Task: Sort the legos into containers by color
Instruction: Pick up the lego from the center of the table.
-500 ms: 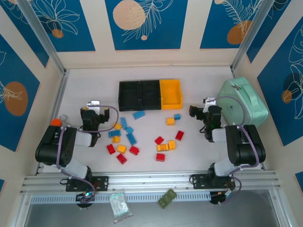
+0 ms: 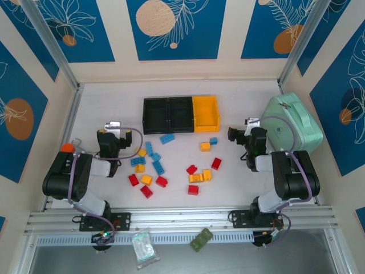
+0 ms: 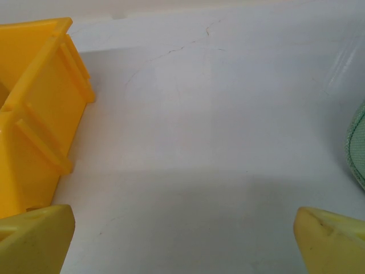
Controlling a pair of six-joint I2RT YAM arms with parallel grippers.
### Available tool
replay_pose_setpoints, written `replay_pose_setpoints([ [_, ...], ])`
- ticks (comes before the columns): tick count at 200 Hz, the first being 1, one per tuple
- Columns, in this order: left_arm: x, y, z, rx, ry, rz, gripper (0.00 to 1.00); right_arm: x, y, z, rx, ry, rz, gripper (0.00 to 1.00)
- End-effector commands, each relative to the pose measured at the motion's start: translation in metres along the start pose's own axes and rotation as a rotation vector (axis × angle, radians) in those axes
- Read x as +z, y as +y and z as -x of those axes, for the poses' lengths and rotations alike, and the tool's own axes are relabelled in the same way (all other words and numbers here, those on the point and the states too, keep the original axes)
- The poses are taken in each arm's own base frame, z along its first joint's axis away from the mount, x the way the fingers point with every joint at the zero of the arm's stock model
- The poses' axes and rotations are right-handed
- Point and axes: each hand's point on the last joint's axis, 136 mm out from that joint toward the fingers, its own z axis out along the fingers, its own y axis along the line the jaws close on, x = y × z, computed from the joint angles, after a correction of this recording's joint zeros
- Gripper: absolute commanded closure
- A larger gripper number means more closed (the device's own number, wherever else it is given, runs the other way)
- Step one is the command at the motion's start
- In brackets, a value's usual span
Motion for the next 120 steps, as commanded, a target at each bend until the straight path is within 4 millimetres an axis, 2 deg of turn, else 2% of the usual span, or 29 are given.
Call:
replay_pose_setpoints([
  [1, 0.0021, 0.0009, 0.0082, -0.028, -0.028, -0.009, 0.01, 0.0011, 0.0043, 0.0161, 0.002, -0.043, 0.02, 0.01],
  [103, 0.0018, 0.0005, 0.0085, -0.031, -0.029, -0.013, 0.01, 0.001, 0.0043, 0.0149, 0.004, -0.039, 0.022, 0.01],
  [120, 0.001, 0.0017, 0.0091, -0.03, -0.035, -0.008, 0.01, -0.0006, 0.0037, 0.0199, 0.008, -0.054, 0.017, 0.01],
])
